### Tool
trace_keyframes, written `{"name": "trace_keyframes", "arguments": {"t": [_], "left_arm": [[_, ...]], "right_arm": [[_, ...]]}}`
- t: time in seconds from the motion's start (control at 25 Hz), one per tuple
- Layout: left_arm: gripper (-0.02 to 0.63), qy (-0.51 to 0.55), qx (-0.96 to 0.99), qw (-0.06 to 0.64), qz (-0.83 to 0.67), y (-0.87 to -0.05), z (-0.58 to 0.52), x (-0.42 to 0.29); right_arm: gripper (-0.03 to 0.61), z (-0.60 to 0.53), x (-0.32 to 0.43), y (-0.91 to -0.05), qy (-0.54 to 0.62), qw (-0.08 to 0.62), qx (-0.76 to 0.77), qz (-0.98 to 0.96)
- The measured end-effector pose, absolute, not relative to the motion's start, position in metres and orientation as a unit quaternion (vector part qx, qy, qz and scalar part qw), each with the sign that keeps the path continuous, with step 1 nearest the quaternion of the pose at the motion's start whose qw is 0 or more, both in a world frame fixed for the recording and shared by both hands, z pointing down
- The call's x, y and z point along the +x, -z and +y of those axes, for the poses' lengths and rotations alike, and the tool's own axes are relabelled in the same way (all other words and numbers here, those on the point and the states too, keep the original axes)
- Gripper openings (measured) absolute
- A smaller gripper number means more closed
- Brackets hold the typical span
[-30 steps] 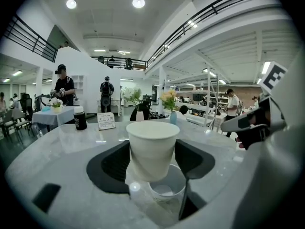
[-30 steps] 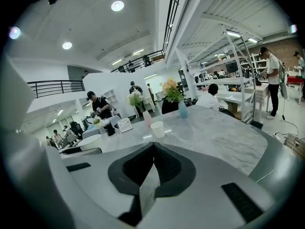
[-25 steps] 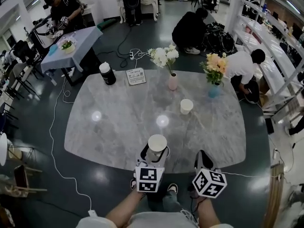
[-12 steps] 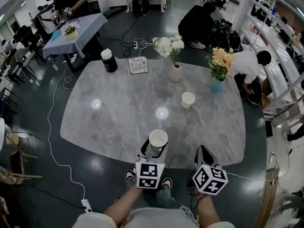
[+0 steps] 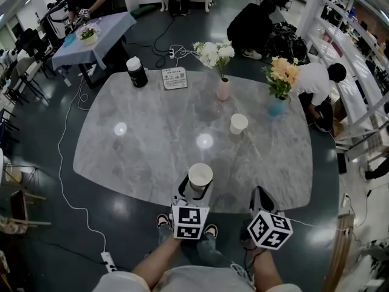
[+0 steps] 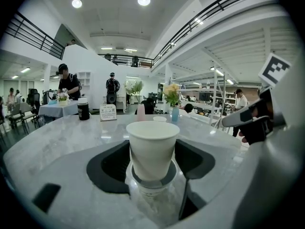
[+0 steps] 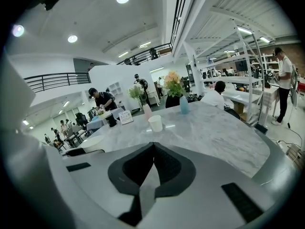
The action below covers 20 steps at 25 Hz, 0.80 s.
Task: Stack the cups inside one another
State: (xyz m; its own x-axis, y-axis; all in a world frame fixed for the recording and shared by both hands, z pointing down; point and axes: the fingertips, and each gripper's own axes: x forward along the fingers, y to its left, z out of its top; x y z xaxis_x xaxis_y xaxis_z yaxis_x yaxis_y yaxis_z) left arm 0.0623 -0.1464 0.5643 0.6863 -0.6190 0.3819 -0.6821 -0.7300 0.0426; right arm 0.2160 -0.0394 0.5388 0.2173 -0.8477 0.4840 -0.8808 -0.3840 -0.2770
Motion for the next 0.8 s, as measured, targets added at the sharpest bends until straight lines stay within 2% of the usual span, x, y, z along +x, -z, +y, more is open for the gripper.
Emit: {"name": "trace_keyframes", "arguments": {"t": [0.8], "left_arm": [[0.308,-0.179,0.919,0.102,-0.336,-0.577,-0.143,0.068]], "right_arm": [[0.006,-0.035,0.218,-0.549,-0.303,0.029,0.783,-0.543]]}}
